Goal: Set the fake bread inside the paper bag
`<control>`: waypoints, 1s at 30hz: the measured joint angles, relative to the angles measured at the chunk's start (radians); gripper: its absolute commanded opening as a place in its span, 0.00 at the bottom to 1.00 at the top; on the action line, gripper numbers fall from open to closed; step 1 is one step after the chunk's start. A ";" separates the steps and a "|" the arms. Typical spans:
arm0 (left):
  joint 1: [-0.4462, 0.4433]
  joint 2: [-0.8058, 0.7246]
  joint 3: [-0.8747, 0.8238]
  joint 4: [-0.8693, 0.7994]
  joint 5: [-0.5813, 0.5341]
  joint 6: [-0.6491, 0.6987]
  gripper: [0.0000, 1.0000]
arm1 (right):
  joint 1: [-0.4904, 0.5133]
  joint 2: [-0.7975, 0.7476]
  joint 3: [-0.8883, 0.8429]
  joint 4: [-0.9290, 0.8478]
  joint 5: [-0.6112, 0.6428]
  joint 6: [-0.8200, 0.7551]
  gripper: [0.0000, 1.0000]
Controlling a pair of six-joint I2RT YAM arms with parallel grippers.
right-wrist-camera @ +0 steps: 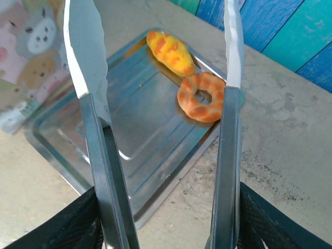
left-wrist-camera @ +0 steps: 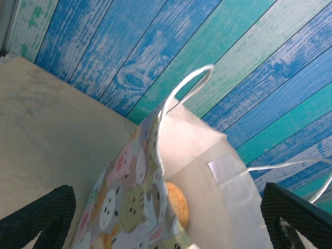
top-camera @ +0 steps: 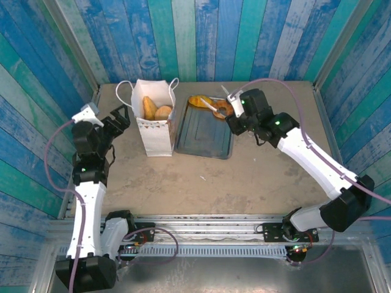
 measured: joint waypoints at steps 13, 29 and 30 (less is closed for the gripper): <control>0.000 -0.066 -0.137 0.012 0.013 -0.039 0.99 | -0.045 0.448 0.124 0.097 0.130 -0.253 0.61; 0.000 -0.036 -0.180 0.025 0.023 -0.055 1.00 | -0.092 0.742 0.442 0.102 0.054 -0.339 0.61; 0.000 -0.035 -0.180 0.026 0.022 -0.054 1.00 | -0.094 0.758 0.460 0.100 0.048 -0.342 0.61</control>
